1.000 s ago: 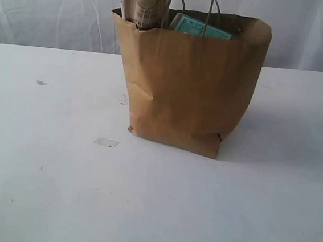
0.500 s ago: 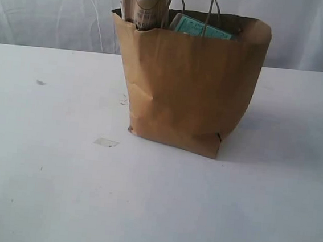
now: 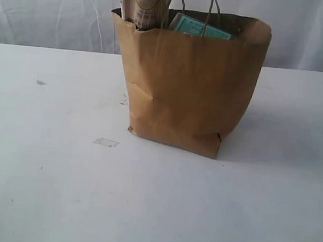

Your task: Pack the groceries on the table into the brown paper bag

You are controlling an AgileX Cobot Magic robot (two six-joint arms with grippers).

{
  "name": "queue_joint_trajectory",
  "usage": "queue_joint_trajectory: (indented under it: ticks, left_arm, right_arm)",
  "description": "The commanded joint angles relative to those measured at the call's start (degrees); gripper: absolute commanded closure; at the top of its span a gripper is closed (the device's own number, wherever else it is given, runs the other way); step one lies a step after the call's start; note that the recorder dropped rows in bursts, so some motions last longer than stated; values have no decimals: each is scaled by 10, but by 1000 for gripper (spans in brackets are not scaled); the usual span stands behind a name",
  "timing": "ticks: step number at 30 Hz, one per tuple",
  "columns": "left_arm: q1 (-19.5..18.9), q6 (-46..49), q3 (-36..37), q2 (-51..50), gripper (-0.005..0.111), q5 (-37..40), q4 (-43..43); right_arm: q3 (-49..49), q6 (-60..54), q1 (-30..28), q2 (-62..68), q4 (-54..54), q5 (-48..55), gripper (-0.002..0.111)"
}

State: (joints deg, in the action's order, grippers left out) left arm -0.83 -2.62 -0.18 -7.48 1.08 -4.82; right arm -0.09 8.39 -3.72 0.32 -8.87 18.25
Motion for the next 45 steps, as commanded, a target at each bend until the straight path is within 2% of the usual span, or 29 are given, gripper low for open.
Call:
queue_joint_trajectory:
  ticks: [1,3,4,10,45]
  left_arm:
    - [-20,1,2,31,107,73,-3]
    - [-39,13,2,51,107,161,-2]
    - [-49,26,2,62,107,177,-3]
    - [-76,41,2,75,107,182,2]
    - [-78,41,2,75,107,178,2]
  right_arm:
    - [1,-7,-2,-3,-2,-3,108]
    - [1,-7,-2,-3,-2,-3,108]
    - [1,-7,-2,-3,-2,-2,108]
    - [1,-7,-2,-3,-2,-1,108]
    - [1,-7,-2,-3,-2,-1,108]
